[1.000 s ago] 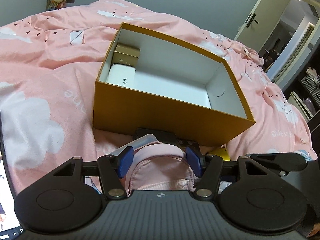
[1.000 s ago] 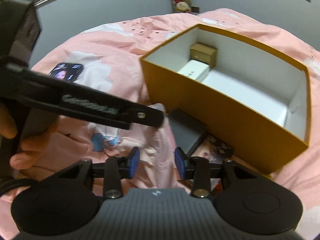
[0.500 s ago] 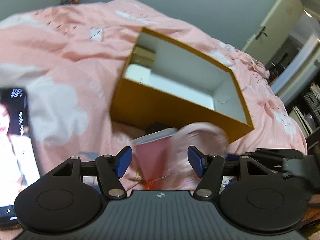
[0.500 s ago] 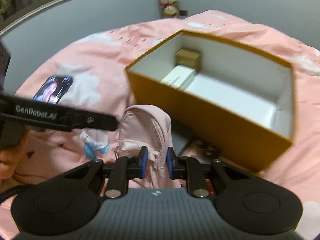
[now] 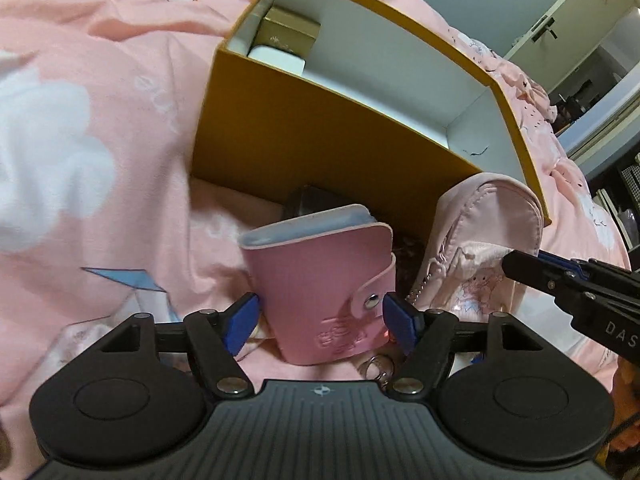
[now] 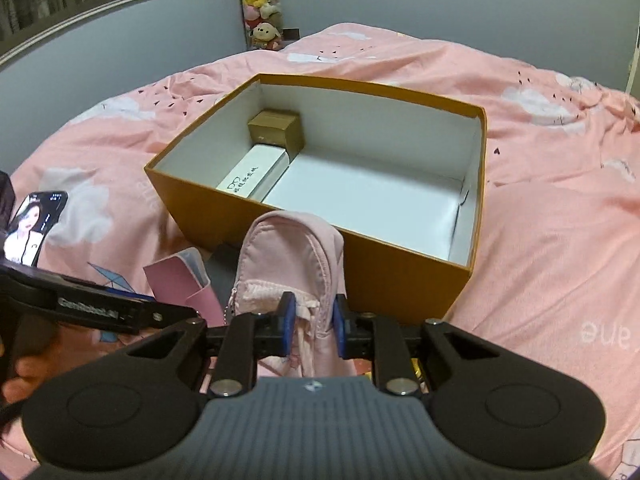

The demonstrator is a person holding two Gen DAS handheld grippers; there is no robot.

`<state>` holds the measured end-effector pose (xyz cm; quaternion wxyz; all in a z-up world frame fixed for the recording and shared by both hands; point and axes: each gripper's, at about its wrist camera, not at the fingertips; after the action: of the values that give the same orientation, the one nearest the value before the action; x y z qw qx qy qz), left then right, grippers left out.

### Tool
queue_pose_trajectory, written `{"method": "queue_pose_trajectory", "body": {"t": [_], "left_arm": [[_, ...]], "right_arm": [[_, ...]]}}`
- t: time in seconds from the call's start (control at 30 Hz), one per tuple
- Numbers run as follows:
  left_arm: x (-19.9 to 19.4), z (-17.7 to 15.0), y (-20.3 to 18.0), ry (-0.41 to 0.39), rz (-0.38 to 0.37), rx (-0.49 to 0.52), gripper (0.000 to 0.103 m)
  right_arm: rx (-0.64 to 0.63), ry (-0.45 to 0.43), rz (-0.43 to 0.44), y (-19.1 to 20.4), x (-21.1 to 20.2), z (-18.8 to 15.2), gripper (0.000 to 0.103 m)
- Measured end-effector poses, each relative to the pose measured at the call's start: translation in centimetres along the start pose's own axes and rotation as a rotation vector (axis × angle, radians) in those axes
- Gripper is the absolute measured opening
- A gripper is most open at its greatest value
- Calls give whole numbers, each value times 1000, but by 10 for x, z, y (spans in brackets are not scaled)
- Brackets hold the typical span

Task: Organize objects
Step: 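Grasp the pink backpack with the right gripper while the left gripper lifts the wallet, then carry both items over the orange box, lower the wallet and open the left gripper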

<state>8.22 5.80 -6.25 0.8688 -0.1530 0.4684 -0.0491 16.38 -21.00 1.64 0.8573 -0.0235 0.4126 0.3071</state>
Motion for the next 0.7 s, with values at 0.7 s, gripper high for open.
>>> {"method": "queue_pose_trajectory", "body": {"t": [0.7], "left_arm": [[8, -5, -21, -45, 135, -48, 94]], "right_arm": [[62, -20, 51, -14, 4, -10, 21]]}}
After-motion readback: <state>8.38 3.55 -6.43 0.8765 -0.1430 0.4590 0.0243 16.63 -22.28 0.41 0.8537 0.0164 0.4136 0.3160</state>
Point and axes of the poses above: each gripper's, at about its wrist camera, not at the fingertips, and x roughly the way its jaws point, y to its left, z to its top, and after that the axes turned 12 degrees about x, right-handed
